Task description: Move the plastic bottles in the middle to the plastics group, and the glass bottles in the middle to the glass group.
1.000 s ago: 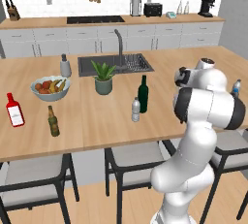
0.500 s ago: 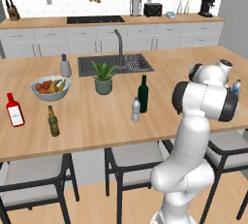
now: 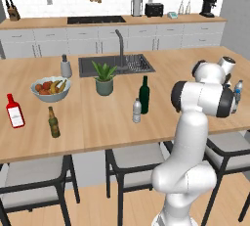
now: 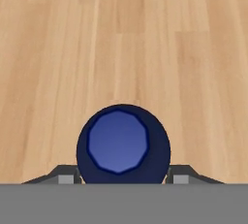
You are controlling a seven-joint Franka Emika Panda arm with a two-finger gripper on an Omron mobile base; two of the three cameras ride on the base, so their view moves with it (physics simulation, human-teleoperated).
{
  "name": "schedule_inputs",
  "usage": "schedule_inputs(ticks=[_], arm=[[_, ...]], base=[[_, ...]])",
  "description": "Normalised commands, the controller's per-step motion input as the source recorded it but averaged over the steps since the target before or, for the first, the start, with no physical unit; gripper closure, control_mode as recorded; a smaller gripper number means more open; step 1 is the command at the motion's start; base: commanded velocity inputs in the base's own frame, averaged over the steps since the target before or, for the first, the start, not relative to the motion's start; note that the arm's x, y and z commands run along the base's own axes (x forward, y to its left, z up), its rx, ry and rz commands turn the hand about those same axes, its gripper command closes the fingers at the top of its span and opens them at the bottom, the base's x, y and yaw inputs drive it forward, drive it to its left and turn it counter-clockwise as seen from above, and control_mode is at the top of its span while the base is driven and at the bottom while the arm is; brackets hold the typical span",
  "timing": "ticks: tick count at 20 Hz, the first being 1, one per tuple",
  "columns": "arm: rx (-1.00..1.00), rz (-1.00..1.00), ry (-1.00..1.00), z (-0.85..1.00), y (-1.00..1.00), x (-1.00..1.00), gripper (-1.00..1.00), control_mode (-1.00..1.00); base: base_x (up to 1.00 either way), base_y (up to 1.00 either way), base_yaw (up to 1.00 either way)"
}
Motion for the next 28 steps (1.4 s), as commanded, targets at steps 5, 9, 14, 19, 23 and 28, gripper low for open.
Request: schedule_inputs(ticks=[5, 9, 14, 19, 23, 28], arm=[[-0.04, 0.00, -0.05, -0.01, -0.27, -0.09, 1.00, -1.00], [-0.04, 0.00, -0.11, -0.21, -0.29, -0.33, 1.00, -1.00], [-0.07, 0.00, -0.02, -0.02, -0.34, -0.15, 1.00, -1.00], [-0.03, 0.00, 0.00, 0.00, -0.14, 0.00, 1.00, -1.00], [-0.01, 0.00, 0.00, 0.00, -0.39, 0.00, 1.00, -1.00], [0.00, 0.00, 0.00, -0.02, -0.43, 0.00, 1.00, -1.00]], base=[[0.00, 0.00, 0.00], [0.00, 0.00, 0.00], [0.00, 0.00, 0.00], [0.00, 0.00, 0.00], [0.00, 0.00, 0.00], [0.00, 0.00, 0.00]])
